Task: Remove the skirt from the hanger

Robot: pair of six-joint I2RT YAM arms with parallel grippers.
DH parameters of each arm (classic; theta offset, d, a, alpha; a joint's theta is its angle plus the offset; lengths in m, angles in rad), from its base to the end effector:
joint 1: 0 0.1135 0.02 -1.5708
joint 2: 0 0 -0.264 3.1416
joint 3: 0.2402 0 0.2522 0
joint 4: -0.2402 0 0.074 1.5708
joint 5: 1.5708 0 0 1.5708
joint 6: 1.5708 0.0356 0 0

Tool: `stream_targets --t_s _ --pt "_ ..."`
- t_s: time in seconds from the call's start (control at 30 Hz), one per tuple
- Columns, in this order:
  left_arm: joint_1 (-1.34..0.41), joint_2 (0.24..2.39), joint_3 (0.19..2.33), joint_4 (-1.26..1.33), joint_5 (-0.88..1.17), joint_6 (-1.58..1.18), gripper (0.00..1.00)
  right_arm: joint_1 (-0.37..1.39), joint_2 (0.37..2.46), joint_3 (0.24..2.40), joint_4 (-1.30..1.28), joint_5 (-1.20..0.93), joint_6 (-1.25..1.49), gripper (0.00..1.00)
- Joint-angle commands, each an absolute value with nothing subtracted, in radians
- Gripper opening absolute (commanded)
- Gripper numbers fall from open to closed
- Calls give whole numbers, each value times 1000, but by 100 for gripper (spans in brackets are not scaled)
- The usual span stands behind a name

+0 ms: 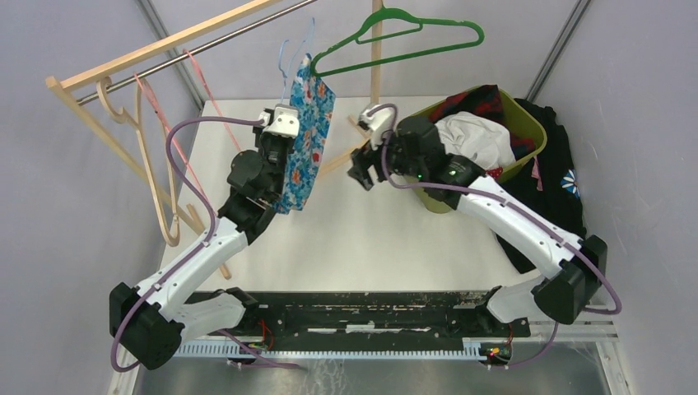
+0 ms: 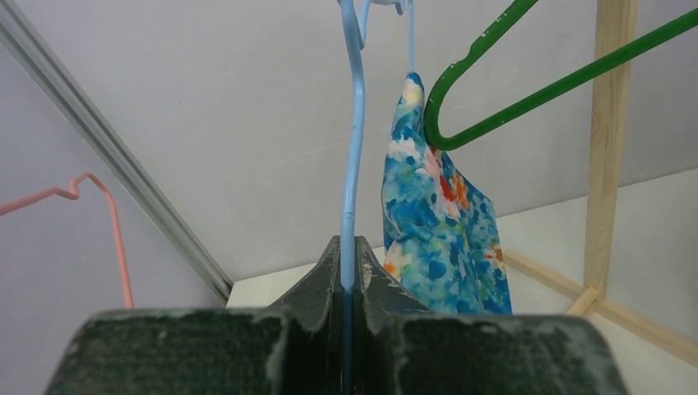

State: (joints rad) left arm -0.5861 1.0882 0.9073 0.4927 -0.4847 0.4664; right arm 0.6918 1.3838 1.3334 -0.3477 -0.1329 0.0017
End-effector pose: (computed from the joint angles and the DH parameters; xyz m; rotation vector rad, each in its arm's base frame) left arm 0.2172 -0.1243 0.3947 0.2568 1.2729 0.2025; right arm 0.2429 0.2073 0.3781 -0.7633 1.8611 0.5794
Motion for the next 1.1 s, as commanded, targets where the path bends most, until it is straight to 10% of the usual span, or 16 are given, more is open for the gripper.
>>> stream_targets --t_s 0.0,0.63,1.07 --pt "-591 1045 982 543 -456 421 3 796 1490 1453 -299 -263 22 81" --pt "-591 1055 1013 518 -425 453 3 1055 1715 1592 -182 -204 38 79" --pt "-592 981 1034 420 -373 352 3 1063 1907 1520 108 428 -2 74"
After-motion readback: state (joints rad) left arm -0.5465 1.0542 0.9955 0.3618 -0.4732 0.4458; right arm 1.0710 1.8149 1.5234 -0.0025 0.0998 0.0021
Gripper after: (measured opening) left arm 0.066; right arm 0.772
